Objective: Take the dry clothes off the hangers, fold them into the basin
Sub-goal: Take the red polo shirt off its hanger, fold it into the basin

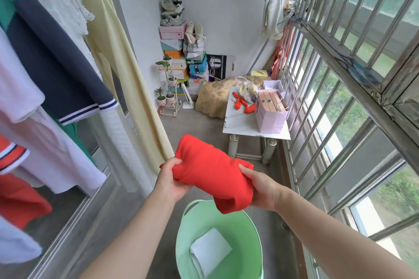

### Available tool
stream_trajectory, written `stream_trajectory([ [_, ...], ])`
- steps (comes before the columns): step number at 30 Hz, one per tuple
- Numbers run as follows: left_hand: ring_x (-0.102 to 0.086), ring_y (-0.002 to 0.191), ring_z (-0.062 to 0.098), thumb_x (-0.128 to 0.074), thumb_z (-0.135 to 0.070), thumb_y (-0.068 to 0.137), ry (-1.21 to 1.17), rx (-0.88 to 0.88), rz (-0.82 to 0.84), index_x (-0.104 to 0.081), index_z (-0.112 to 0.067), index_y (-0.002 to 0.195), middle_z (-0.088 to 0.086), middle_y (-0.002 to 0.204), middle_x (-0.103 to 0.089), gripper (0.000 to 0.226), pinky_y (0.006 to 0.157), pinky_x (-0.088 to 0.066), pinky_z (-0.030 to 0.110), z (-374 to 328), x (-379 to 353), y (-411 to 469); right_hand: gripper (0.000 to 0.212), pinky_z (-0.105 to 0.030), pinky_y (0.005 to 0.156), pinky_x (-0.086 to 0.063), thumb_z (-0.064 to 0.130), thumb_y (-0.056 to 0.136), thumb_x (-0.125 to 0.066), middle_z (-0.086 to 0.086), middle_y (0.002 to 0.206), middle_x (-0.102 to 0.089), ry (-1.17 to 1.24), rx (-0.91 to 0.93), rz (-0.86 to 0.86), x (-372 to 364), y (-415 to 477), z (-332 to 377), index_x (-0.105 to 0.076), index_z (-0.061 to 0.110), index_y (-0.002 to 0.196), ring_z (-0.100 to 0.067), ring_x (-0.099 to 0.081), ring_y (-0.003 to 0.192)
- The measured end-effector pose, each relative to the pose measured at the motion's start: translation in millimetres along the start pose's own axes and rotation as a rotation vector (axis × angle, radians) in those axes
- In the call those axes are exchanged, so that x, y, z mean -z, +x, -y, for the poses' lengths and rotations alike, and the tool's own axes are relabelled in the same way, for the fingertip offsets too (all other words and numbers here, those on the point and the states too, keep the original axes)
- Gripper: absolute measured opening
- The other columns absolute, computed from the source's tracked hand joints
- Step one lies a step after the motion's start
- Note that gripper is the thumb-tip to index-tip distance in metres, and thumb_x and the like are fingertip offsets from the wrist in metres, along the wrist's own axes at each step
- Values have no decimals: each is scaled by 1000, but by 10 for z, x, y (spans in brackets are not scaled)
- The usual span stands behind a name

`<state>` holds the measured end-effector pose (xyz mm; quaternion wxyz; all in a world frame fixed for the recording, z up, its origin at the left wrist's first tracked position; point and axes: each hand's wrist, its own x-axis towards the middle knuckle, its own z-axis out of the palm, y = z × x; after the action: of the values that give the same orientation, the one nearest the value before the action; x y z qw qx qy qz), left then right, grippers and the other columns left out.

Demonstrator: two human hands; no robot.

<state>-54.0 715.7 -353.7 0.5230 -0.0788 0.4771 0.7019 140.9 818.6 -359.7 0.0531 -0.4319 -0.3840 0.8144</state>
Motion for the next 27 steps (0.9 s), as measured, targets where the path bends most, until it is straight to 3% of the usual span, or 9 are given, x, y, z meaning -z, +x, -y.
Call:
stream_trajectory([
  [3, -56, 39, 16, -36, -3, 84, 0, -30, -12, -51, -14, 70, 3, 46, -57, 23, 45, -47, 20, 4, 25, 5, 48, -67, 80, -40, 57, 92, -41, -14, 114, -67, 105, -128, 72, 91, 63, -122, -48, 25, 127, -40, -68, 91],
  [9, -54, 39, 14, -30, 5, 84, 73, -41, 38, -46, -18, 71, 0, 48, -56, 31, 43, -42, 19, 191, 57, -7, 70, -76, 77, -39, 58, 72, -64, -23, 98, -68, 232, -281, 119, 69, 125, -377, -51, 15, 126, -41, -68, 84],
  [12, -51, 38, 15, -26, 5, 82, 81, -38, 56, -48, -16, 72, 1, 48, -54, 32, 41, -41, 20, 253, 138, -11, 68, -61, 74, -53, 46, 71, -73, -26, 109, -64, 350, -239, 45, 28, 164, -456, -51, 9, 124, -45, -63, 95],
  [15, -53, 44, 17, -25, 5, 69, 82, -4, 83, -55, -14, 81, 2, 56, -56, 37, 49, -43, 22, 311, 286, -38, 38, -34, 64, -54, 40, 80, -68, -13, 92, -71, 310, -111, -74, -9, 152, -444, -58, 16, 108, -32, -65, 84],
  [17, -58, 52, 19, -29, 3, 61, 67, 19, 107, -56, -13, 85, 5, 64, -61, 39, 55, -44, 26, 381, 422, -43, 30, -34, 69, -53, 32, 79, -71, -9, 85, -73, 243, 40, -117, 45, 211, -461, -62, 14, 102, -26, -66, 80],
  [18, -61, 56, 21, -33, 0, 62, 61, 44, 119, -56, -12, 85, 7, 68, -63, 36, 59, -45, 29, 426, 481, -45, 39, -35, 73, -54, 30, 70, -76, -10, 85, -73, 166, 122, -168, 85, 244, -459, -64, 11, 102, -25, -66, 80],
  [21, -68, 78, 28, -49, -26, 83, 67, 176, 136, -66, -10, 94, 15, 91, -70, 26, 75, -48, 39, 549, 602, -60, 56, -31, 70, -52, 37, 40, -76, -8, 79, -70, -129, 311, -277, 255, 324, -395, -68, 5, 85, -16, -64, 70],
  [24, -64, 108, 30, -50, -50, 86, 135, 291, 110, -66, -4, 114, 19, 119, -66, 56, 96, -44, 45, 709, 672, -36, 31, -23, 58, -50, 27, 54, -75, -5, 69, -65, -316, 349, -169, 347, 355, -327, -64, 5, 73, -7, -60, 58],
  [27, -68, 101, 32, -65, -35, 74, 195, 334, 38, -63, 2, 117, 23, 117, -66, 57, 92, -47, 45, 910, 695, -24, 20, -22, 56, -52, 12, 64, -83, 2, 61, -66, -416, 318, -62, 396, 443, -321, -64, 10, 66, -5, -61, 55],
])
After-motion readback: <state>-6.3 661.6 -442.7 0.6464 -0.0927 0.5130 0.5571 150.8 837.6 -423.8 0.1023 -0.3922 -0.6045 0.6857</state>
